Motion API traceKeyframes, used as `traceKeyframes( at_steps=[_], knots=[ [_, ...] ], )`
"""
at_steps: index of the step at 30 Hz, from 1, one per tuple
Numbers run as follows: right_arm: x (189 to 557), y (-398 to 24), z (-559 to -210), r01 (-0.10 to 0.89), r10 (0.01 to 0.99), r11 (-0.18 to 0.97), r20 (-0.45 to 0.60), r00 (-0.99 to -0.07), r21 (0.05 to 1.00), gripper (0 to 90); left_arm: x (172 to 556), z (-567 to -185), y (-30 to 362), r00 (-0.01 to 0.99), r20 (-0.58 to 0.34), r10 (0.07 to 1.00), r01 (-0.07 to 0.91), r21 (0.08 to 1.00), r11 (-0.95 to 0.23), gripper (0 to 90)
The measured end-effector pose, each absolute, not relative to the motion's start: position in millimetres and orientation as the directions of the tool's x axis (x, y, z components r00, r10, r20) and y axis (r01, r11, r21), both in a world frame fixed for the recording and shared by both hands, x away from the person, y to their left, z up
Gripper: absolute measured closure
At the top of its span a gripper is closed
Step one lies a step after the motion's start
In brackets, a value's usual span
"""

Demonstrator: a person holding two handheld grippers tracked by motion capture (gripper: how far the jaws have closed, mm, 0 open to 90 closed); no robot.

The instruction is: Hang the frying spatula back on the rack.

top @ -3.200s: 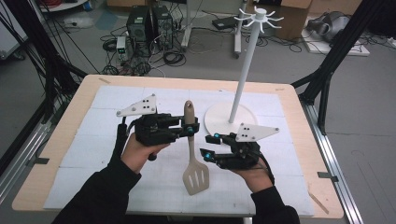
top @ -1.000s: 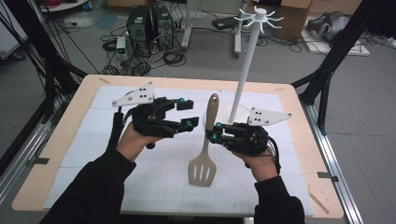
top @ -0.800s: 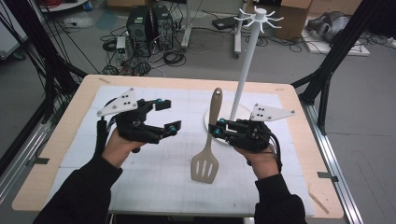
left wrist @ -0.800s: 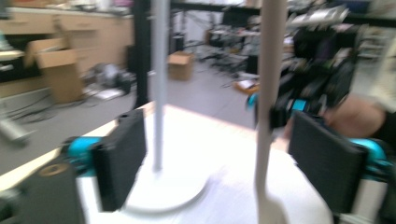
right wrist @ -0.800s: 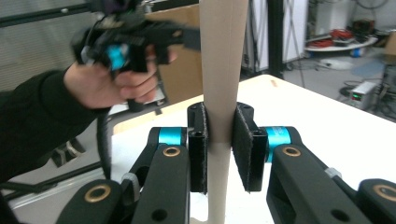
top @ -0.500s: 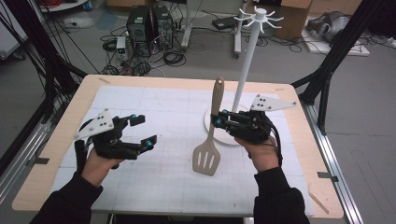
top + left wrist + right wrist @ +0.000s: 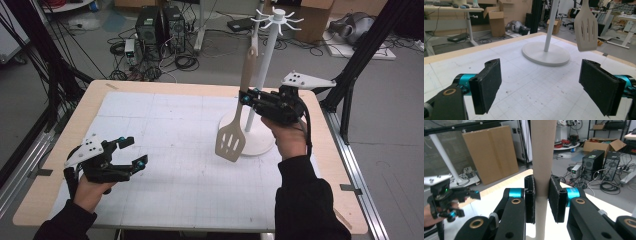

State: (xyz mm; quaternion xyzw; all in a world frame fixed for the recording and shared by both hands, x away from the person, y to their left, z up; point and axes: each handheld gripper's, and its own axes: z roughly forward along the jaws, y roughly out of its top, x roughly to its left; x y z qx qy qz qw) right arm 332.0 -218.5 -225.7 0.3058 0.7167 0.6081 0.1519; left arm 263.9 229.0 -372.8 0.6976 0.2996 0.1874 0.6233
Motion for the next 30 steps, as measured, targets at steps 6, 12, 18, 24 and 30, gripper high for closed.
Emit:
traceKeyframes(
  at_steps=[6, 12, 18, 24, 30],
  knots=[
    [347.9, -222.3, -213.2, 0.268, 0.660, 0.066, 0.159, -0.734, 0.961, 76.9, 263.2, -375.7, 226.8, 0.750, -0.121, 0.650, 0.194, 0.980, -0.041, 19.0],
    [358.5, -220.8, -202.7, 0.272, 0.683, 0.058, 0.161, -0.712, 0.961, 76.9, 263.1, -376.7, 225.1, 0.756, -0.124, 0.643, 0.196, 0.980, -0.042, 19.1],
    [366.2, -221.9, -198.9, 0.290, 0.707, 0.059, 0.166, -0.688, 0.955, 76.9, 262.9, -376.4, 225.6, 0.757, -0.125, 0.641, 0.193, 0.981, -0.037, 19.2],
    [373.7, -226.2, -200.4, 0.317, 0.733, 0.047, 0.183, -0.655, 0.947, 76.9, 263.2, -376.4, 225.9, 0.759, -0.125, 0.639, 0.192, 0.981, -0.037, 19.2],
    [379.8, -232.6, -204.5, 0.332, 0.757, 0.036, 0.191, -0.625, 0.943, 76.8, 263.2, -376.7, 225.5, 0.762, -0.126, 0.635, 0.194, 0.980, -0.039, 19.2]
  ],
)
